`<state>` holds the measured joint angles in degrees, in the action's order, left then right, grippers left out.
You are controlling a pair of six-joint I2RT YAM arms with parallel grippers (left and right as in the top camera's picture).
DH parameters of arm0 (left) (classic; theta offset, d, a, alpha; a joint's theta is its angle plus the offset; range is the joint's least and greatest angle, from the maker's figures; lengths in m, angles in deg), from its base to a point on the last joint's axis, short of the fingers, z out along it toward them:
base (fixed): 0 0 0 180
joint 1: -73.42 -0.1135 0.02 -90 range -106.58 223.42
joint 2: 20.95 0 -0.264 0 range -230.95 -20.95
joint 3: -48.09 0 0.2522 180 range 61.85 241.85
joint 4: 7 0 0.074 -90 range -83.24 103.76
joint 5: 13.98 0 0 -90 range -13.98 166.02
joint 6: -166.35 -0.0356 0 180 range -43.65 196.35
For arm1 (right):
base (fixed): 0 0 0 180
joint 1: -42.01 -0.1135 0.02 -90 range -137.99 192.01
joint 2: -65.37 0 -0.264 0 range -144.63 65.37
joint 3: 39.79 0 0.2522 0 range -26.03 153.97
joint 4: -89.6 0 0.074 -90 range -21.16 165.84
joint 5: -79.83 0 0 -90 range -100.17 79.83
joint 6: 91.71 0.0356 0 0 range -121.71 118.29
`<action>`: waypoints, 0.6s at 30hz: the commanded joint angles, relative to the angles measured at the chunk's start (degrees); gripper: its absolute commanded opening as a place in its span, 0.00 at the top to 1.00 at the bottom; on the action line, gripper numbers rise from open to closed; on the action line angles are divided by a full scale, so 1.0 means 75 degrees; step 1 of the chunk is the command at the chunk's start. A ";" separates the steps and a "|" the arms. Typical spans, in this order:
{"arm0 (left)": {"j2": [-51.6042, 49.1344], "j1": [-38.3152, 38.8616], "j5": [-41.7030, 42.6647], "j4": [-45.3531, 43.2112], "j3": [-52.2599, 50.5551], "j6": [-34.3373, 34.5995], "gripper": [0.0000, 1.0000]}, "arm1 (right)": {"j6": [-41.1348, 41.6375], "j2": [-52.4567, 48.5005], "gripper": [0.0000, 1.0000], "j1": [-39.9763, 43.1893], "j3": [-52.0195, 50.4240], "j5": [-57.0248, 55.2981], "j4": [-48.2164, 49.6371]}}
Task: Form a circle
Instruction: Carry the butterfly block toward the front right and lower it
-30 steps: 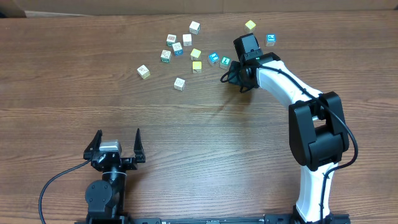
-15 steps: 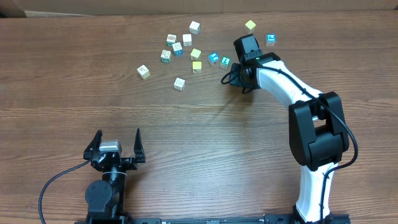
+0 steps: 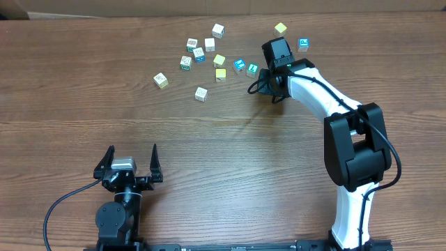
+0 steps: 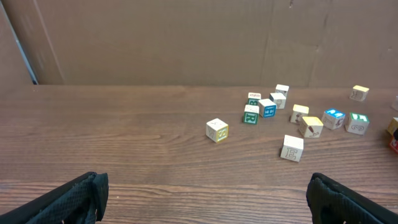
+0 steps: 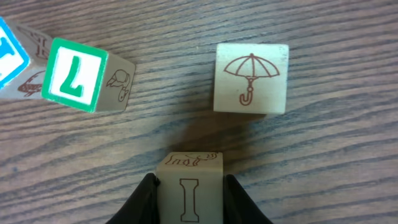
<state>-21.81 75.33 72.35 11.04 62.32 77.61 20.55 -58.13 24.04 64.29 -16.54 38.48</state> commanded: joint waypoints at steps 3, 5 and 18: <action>0.0079 0.0050 0.0044 -0.0023 -0.0026 -0.0140 0.00 | -0.0012 0.0192 0.87 0.0087 0.0344 -0.0064 -0.0595; 0.0079 0.0050 0.0041 -0.0023 -0.0026 -0.0140 0.00 | -0.0012 0.0402 0.87 0.0125 0.0525 -0.0064 -0.0851; 0.0079 0.0050 0.0041 -0.0023 -0.0026 -0.0140 0.01 | -0.0003 0.2704 0.87 0.0221 0.0924 0.0178 -0.3742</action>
<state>-21.81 75.31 72.35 11.06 62.32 77.61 20.55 -42.09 25.54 69.71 -15.93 13.43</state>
